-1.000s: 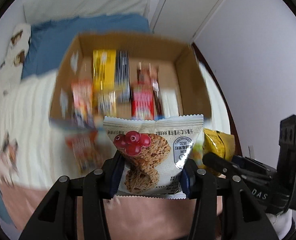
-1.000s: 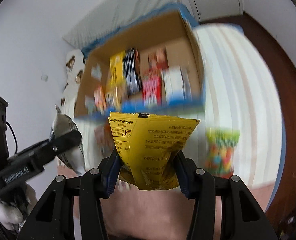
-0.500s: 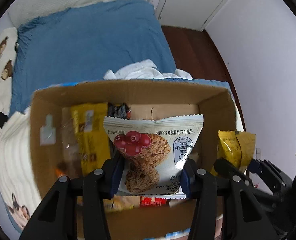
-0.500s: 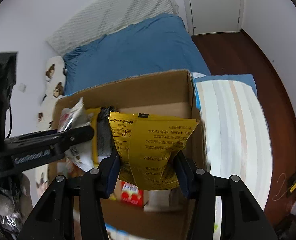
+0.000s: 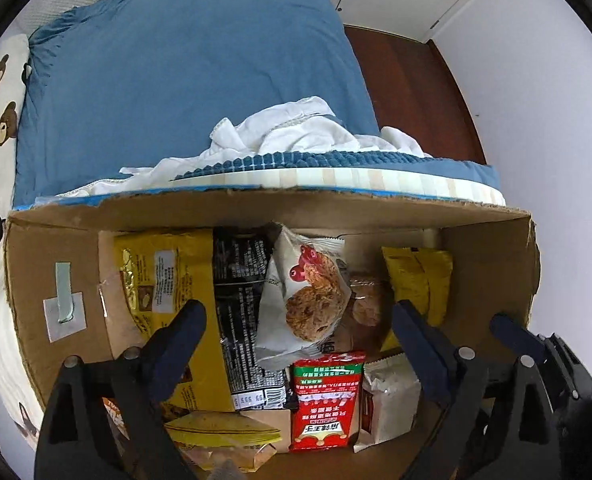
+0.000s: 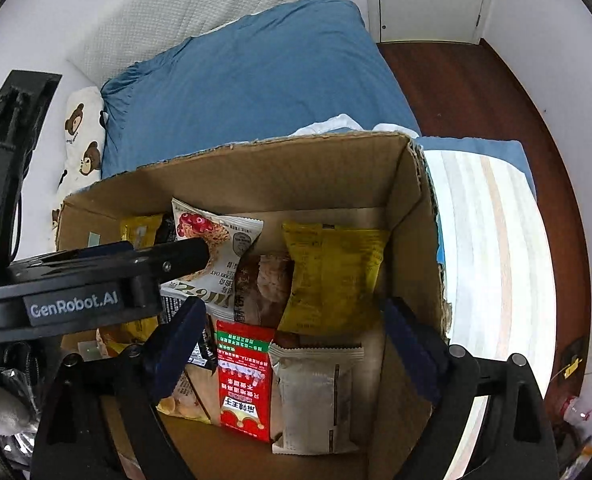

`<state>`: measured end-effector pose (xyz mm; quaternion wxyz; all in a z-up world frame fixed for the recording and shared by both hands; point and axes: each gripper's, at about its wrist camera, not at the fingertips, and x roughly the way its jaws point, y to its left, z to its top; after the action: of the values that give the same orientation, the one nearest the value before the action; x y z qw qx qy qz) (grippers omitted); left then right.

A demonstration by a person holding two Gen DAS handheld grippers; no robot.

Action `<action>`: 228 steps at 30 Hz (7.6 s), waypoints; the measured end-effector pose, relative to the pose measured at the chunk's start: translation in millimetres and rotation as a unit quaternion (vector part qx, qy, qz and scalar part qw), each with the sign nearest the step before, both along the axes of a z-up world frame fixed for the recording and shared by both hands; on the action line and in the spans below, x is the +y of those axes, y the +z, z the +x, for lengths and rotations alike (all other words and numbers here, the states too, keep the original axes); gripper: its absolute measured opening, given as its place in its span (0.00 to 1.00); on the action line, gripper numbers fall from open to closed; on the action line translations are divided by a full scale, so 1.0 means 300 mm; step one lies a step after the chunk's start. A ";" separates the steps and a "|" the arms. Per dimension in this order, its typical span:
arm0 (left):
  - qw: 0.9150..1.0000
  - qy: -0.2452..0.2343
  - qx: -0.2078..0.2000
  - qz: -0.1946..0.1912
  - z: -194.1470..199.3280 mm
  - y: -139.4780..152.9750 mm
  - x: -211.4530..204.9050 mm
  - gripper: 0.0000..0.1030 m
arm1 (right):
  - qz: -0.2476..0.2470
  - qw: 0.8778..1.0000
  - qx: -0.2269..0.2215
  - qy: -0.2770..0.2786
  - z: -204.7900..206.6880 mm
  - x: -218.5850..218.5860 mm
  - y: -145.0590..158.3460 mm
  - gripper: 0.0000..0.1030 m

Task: Organize snacks
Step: 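Carry both packets into the cardboard box and open both tools, then grasp the orange CUICUIJIAO bag with the left tool while the right tool grasps the green candy bag, then carry both bags into the box and open both tools, then grasp the small clear snack pouch with the left tool while the right tool grasps the red packet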

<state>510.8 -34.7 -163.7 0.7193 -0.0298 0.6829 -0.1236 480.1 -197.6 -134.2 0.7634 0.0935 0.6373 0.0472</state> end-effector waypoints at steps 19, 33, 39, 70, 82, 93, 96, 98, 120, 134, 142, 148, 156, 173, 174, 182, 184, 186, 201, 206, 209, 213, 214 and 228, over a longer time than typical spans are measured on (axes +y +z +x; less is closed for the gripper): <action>0.987 0.022 -0.154 0.046 -0.301 0.229 0.089 0.92 | -0.042 0.998 -0.055 -0.006 -0.234 0.050 0.131 0.90; 0.966 0.044 -0.248 0.062 -0.603 0.391 0.180 0.92 | -0.053 0.990 -0.132 0.016 -0.531 0.086 0.330 0.90; 0.958 0.050 -0.276 0.056 -0.732 0.461 0.214 0.92 | -0.057 0.984 -0.168 0.021 -0.641 0.115 0.421 0.90; 0.988 0.155 -0.017 0.021 -0.761 -0.207 0.408 0.92 | 0.015 0.993 0.023 -0.119 -0.825 -0.248 -0.144 0.95; 0.991 0.120 -0.019 0.063 -0.767 -0.302 0.385 0.49 | -0.043 0.996 0.059 -0.058 -0.802 -0.118 -0.268 0.59; 0.993 0.073 0.008 0.090 -1.074 -0.347 0.401 0.49 | -0.023 0.995 0.092 0.029 -1.040 0.133 -0.316 0.61; 0.993 0.075 0.026 0.083 -1.094 -0.408 0.401 0.51 | -0.008 0.993 0.112 0.020 -1.058 0.134 -0.354 0.71; 0.993 0.078 0.027 0.079 -1.094 -0.421 0.404 0.51 | 0.004 0.993 0.115 0.016 -1.075 0.127 -0.359 0.76; 0.993 0.063 -0.097 0.019 -1.102 0.108 0.400 0.45 | 0.082 0.997 0.003 -0.009 -1.096 0.071 0.020 0.50; 0.993 0.036 -0.099 0.047 -0.405 0.235 0.356 0.45 | 0.030 0.997 -0.066 -0.011 -0.434 0.022 0.324 0.50; 0.994 0.037 -0.035 0.097 -0.160 0.066 0.383 0.45 | -0.008 0.999 -0.017 -0.027 -0.222 0.003 0.136 0.50; 0.994 0.025 -0.003 0.107 -0.085 -0.025 0.378 0.47 | -0.023 0.999 0.011 -0.038 -0.152 0.000 0.020 0.51; 0.996 0.034 0.015 0.075 -0.075 -0.067 0.367 0.79 | -0.034 0.998 0.032 -0.032 -0.135 0.009 -0.036 0.84; 0.993 0.038 -0.080 0.074 -0.239 0.093 0.305 0.92 | -0.058 0.998 -0.013 -0.018 -0.227 0.048 0.053 0.92; 0.992 0.039 -0.090 0.076 -0.258 0.102 0.302 0.92 | -0.059 0.998 -0.018 -0.018 -0.240 0.050 0.062 0.92; 0.981 0.057 -0.167 0.076 -0.463 0.194 0.301 0.92 | -0.070 0.995 -0.075 -0.004 -0.391 0.080 0.153 0.92; 0.978 0.060 -0.184 0.079 -0.512 0.218 0.303 0.92 | -0.070 0.994 -0.087 -0.006 -0.433 0.081 0.172 0.92; 0.975 0.062 -0.198 0.079 -0.553 0.241 0.303 0.92 | -0.072 0.993 -0.096 -0.007 -0.467 0.082 0.189 0.92; 0.957 0.067 -0.278 0.060 -0.823 0.436 0.311 0.92 | -0.070 0.980 -0.189 0.002 -0.743 0.106 0.419 0.92; 0.956 0.064 -0.283 0.048 -0.899 0.475 0.303 0.91 | -0.051 0.978 -0.204 -0.001 -0.827 0.097 0.486 0.92; 0.956 0.064 -0.282 0.045 -0.955 0.485 0.303 0.92 | -0.038 0.978 -0.206 -0.002 -0.877 0.085 0.504 0.92; 0.961 0.072 -0.264 0.048 -1.024 0.436 0.319 0.92 | -0.023 0.982 -0.185 -0.010 -0.952 0.050 0.468 0.92; 0.963 0.075 -0.254 0.050 -1.044 0.408 0.327 0.92 | -0.020 0.984 -0.174 -0.015 -0.975 0.033 0.439 0.92; 0.984 0.177 0.016 0.007 -1.273 -0.163 0.462 0.91 | 0.008 0.992 0.006 -0.126 -1.158 -0.305 -0.043 0.92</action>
<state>128.8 104.0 -212.6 0.7189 -0.1471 0.6793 0.0105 132.6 -289.0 -147.0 0.7590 0.1795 0.6243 -0.0443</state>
